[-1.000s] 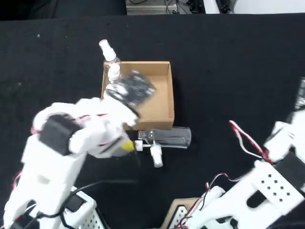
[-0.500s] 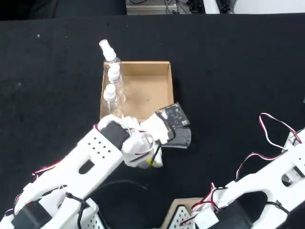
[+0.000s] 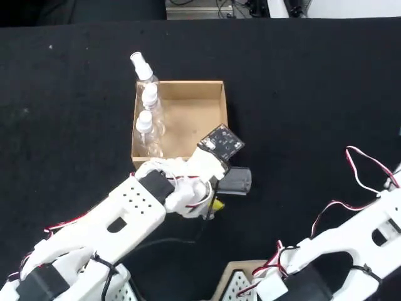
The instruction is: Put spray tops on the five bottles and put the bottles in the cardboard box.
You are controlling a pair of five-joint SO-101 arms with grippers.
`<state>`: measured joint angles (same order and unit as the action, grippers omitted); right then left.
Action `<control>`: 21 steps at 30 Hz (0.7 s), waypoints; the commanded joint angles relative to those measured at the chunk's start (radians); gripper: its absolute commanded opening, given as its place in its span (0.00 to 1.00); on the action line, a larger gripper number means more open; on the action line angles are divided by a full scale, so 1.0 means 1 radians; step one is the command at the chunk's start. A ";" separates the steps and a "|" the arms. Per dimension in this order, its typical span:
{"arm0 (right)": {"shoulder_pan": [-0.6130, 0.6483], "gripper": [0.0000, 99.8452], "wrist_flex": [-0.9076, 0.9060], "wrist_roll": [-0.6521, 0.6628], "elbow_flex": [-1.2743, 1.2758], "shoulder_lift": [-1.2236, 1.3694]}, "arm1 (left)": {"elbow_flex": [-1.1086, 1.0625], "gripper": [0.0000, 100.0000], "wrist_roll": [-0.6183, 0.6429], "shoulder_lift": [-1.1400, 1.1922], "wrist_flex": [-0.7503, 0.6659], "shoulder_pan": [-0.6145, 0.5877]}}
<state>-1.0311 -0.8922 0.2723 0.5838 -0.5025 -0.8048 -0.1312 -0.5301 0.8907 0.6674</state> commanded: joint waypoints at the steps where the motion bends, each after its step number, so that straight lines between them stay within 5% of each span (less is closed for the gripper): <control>1: -0.012 0.01 0.143 -0.149 -0.059 0.005 | -0.015 0.28 0.066 0.002 -0.021 0.018; 9: -0.012 0.01 0.199 -0.203 -0.050 0.007 | -0.047 0.33 0.166 0.044 -0.069 0.070; 21: -0.015 0.01 0.206 -0.201 -0.025 0.007 | -0.039 0.28 0.229 0.245 -0.176 0.044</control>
<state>-1.0311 -0.7173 0.0775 0.5838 -0.4964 -0.8677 0.0698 -0.2831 0.7495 0.7304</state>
